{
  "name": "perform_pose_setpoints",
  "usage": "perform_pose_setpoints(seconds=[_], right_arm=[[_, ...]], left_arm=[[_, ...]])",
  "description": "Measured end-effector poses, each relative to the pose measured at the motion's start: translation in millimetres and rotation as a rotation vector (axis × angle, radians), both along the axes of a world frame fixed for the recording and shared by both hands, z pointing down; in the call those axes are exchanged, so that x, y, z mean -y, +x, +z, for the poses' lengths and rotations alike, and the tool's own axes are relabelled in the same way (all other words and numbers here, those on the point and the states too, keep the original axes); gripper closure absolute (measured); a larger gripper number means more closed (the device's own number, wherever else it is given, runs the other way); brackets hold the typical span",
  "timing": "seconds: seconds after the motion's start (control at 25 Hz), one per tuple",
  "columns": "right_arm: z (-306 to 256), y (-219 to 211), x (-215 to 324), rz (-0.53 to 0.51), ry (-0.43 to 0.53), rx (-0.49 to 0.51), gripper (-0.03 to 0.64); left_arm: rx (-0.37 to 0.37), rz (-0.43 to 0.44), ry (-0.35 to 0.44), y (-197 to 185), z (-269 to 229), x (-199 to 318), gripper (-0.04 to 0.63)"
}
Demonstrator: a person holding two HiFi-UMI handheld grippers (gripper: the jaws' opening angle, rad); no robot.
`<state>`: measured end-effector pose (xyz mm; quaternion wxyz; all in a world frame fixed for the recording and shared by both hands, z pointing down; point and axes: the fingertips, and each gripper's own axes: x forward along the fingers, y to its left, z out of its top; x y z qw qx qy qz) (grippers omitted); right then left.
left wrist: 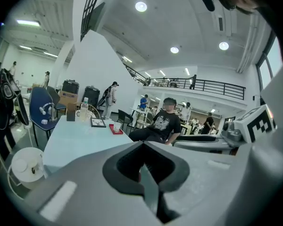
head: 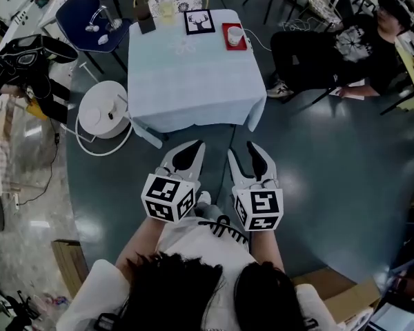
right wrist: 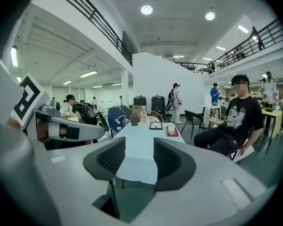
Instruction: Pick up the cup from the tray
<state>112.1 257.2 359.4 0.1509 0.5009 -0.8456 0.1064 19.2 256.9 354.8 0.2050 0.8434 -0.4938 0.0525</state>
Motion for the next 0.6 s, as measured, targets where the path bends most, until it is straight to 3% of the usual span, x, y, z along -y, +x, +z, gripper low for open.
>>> perform_pose_setpoints(seconds=[0.08, 0.24, 0.6], right_arm=[[0.4, 1.8, 2.1, -0.022, -0.003, 0.022, 0.407], [6.8, 3.8, 12.5, -0.046, -0.023, 0.027, 0.399], [15.0, 6.0, 41.9, -0.051, -0.015, 0.051, 0.338]], left_arm=[[0.003, -0.022, -0.006, 0.9, 1.2, 2.7, 0.595], [-0.062, -0.037, -0.005, 2.2, -10.1, 10.6, 0.595], [-0.056, -0.041, 0.007, 0.7, -2.1, 38.9, 0.595]])
